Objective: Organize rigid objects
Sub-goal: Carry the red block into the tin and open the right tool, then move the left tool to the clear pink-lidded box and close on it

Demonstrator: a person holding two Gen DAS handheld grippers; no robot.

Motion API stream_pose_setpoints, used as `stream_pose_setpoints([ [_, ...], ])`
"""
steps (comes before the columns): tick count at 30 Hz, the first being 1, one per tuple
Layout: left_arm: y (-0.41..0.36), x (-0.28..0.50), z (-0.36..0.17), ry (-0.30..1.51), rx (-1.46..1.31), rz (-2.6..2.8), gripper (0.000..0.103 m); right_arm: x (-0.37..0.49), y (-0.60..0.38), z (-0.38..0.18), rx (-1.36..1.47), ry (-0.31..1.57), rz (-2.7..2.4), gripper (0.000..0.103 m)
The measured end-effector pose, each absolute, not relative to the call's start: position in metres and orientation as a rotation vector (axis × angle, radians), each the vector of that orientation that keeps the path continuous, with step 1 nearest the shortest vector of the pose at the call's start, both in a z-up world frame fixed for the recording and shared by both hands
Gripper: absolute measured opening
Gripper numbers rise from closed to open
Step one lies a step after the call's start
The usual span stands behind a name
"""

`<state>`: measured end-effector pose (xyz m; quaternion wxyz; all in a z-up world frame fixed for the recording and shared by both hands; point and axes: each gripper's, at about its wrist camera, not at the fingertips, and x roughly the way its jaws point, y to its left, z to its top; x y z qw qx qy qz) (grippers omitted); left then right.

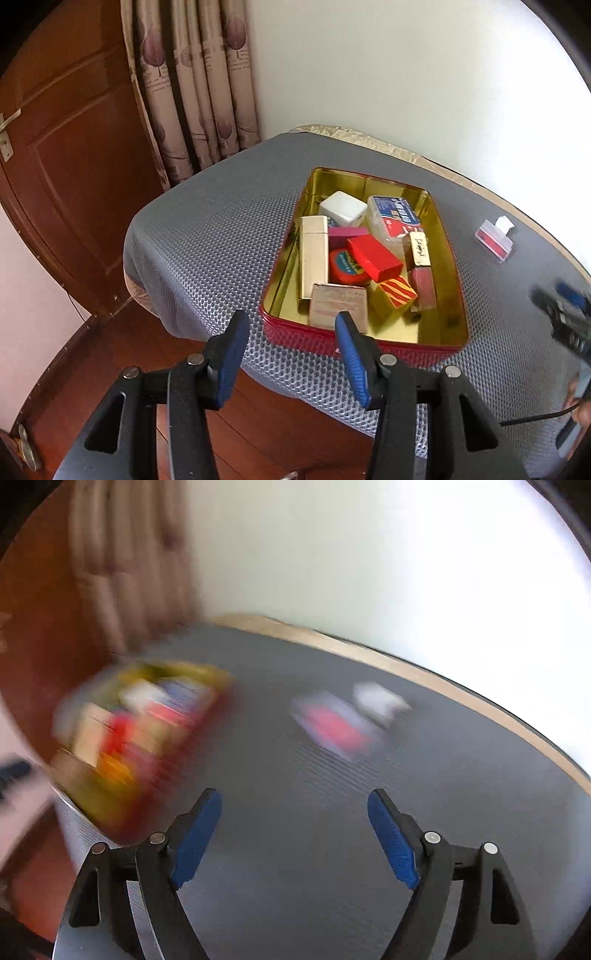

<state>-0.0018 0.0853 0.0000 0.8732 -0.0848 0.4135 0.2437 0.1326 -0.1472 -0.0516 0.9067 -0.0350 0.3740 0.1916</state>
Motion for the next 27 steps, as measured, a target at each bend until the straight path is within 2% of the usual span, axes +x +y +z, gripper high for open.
stream_pose_setpoints([
  [6,0.054,-0.002,0.002,0.856,-0.074,0.493,0.049,0.121,-0.279,-0.095,-0.012,0.840,0.085,0.079],
  [7,0.048,-0.002,0.003,0.852,-0.052,0.491,0.049,0.119,-0.297,-0.099,0.000,0.837,0.038,0.081],
  [9,0.035,0.000,0.004,0.849,-0.006,0.488,0.050,0.120,-0.320,-0.108,0.026,0.847,-0.022,0.091],
  [11,0.023,0.000,0.005,0.849,0.028,0.479,0.050,0.121,-0.342,-0.110,0.118,0.856,-0.050,0.093],
  [12,0.018,0.001,0.006,0.849,0.038,0.474,0.051,0.120,-0.350,-0.109,0.161,0.840,-0.048,0.093],
  [13,0.010,0.002,0.006,0.851,0.057,0.469,0.051,0.119,-0.353,-0.110,0.181,0.836,-0.044,0.098],
  [27,-0.066,0.039,0.003,0.888,0.211,0.372,0.051,0.124,-0.356,-0.115,0.207,0.876,-0.009,0.102],
])
